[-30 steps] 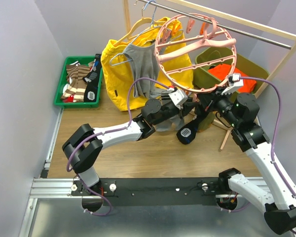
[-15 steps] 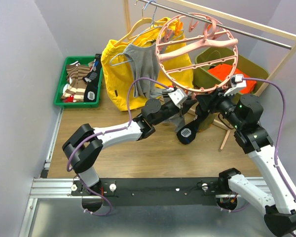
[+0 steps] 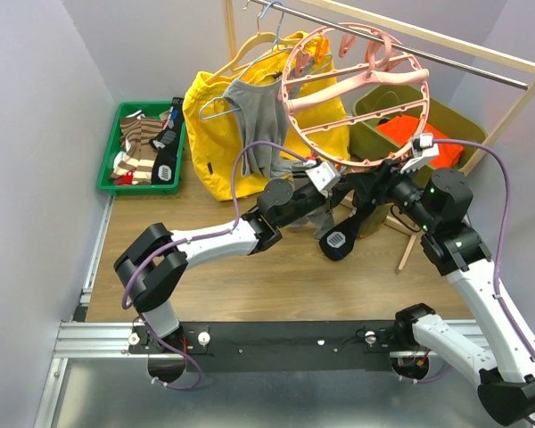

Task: Clip the socks to the hanger
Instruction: Open the clamp at the hanger.

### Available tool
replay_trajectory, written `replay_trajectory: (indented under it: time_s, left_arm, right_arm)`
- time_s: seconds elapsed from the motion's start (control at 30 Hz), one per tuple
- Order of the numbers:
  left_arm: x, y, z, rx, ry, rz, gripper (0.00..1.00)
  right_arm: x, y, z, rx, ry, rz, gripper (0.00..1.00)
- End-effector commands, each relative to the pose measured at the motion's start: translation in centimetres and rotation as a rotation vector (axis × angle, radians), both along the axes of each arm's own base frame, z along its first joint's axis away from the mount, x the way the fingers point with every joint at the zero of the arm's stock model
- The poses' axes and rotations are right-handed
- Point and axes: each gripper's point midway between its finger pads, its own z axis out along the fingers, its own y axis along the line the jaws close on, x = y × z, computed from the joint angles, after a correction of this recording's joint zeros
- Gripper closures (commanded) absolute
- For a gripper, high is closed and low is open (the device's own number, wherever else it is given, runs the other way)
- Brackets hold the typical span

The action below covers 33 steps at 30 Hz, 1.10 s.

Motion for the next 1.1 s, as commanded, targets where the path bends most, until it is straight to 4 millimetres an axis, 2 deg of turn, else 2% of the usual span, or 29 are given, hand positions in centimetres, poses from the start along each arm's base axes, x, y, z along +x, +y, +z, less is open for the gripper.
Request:
replay_trajectory:
  time_s: [0.0, 0.27, 0.43, 0.5, 0.63, 0.67, 0.73, 0.83, 0.97, 1.03, 1.07]
  left_arm:
    - [-0.1, -0.2, 0.0, -0.005, -0.008, 0.017, 1.00]
    - [-0.9, -0.4, -0.5, 0.000, 0.004, 0.011, 1.00]
    - [-0.9, -0.3, -0.5, 0.000, 0.008, 0.015, 1.00]
    - [-0.9, -0.3, -0.4, -0.002, 0.012, 0.016, 0.96]
    - [-0.6, 0.1, -0.1, -0.006, 0.015, 0.043, 0.81]
    - [-0.6, 0.3, 0.1, -0.007, 0.013, 0.049, 0.74]
    - [-0.5, 0.6, 0.1, -0.003, 0.012, 0.066, 0.70]
    - [-0.6, 1.0, 0.8, -0.011, 0.009, 0.067, 0.60]
    - [-1.5, 1.7, 2.1, -0.039, 0.010, 0.052, 0.40]
    - [-1.8, 2.1, 2.4, -0.049, 0.020, 0.044, 0.36]
    - [-2.3, 2.5, 3.2, -0.064, 0.015, 0.038, 0.35]
  right_arm:
    - [0.7, -0.2, 0.3, 0.008, -0.022, -0.028, 0.35]
    - [1.3, -0.1, 0.5, 0.028, -0.037, -0.037, 0.42]
    - [1.5, 0.0, 0.3, 0.021, -0.032, -0.033, 0.53]
    - [1.4, -0.1, 0.1, 0.011, -0.030, -0.034, 0.57]
    - [1.2, -0.4, -0.1, -0.008, -0.025, -0.042, 0.70]
    - [1.1, -0.5, -0.2, -0.015, -0.024, -0.043, 0.72]
    - [1.0, -0.5, -0.3, -0.021, -0.023, -0.044, 0.78]
    - [0.9, -0.6, -0.4, -0.026, -0.019, -0.047, 0.84]
    - [1.0, -0.6, -0.2, -0.019, -0.015, -0.047, 0.90]
    - [1.1, -0.6, 0.1, -0.016, -0.013, -0.052, 0.92]
    - [1.1, -0.7, 0.1, -0.013, -0.008, -0.057, 0.93]
